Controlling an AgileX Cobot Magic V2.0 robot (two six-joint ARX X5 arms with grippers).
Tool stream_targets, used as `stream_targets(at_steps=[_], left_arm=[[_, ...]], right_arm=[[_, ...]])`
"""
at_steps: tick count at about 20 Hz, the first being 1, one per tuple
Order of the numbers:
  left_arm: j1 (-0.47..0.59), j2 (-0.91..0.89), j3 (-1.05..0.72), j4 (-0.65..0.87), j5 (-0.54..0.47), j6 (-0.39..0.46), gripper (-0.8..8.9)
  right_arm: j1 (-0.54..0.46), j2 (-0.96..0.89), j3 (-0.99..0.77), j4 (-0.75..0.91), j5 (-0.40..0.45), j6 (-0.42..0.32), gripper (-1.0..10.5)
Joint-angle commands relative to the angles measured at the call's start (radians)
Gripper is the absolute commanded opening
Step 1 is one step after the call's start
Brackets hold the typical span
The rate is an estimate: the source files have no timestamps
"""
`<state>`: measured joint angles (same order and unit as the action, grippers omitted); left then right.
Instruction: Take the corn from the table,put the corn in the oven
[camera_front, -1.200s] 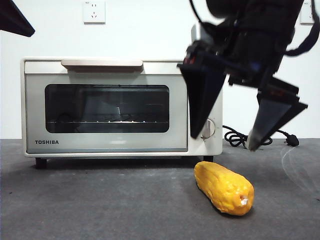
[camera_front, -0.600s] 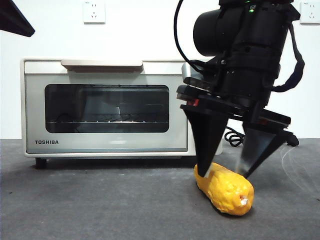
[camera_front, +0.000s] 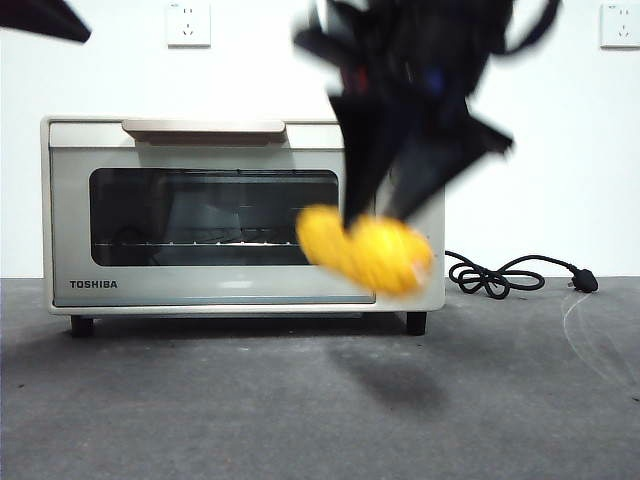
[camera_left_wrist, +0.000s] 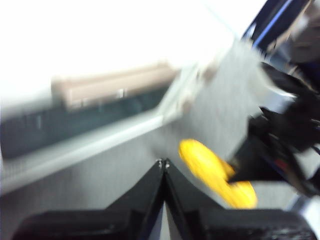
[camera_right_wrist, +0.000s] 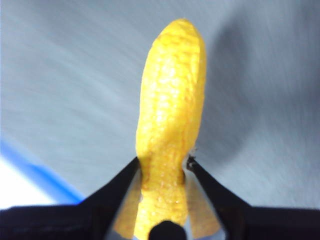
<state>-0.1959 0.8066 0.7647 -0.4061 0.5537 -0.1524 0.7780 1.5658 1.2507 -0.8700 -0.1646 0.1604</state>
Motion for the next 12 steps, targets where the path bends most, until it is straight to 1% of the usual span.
stream_targets(at_steps=[1,4,6,8,10,12], left_arm=[[-0.002,0.012,-0.001,0.118,0.004,-0.049,-0.05],[-0.002,0.042,-0.001,0.277,-0.004,-0.092,-0.05],[-0.003,0.076,-0.001,0.384,-0.027,-0.092,-0.05],[-0.003,0.106,0.000,0.451,-0.034,-0.092,-0.05],[-0.003,0.139,0.012,0.468,-0.034,-0.099,-0.05],[-0.006,0.181,0.040,0.447,-0.029,-0.105,-0.05]], right_arm=[[0.032,-0.045,0.063,-0.024,-0.002,-0.012,-0.1],[0.075,-0.123,0.133,-0.034,0.001,-0.015,-0.1],[0.103,-0.175,0.172,-0.035,0.021,-0.015,-0.1],[0.120,-0.209,0.198,-0.038,0.052,-0.014,-0.1],[0.134,-0.238,0.224,-0.049,0.082,-0.014,-0.1],[0.141,-0.263,0.248,-0.063,0.105,-0.014,-0.1]])
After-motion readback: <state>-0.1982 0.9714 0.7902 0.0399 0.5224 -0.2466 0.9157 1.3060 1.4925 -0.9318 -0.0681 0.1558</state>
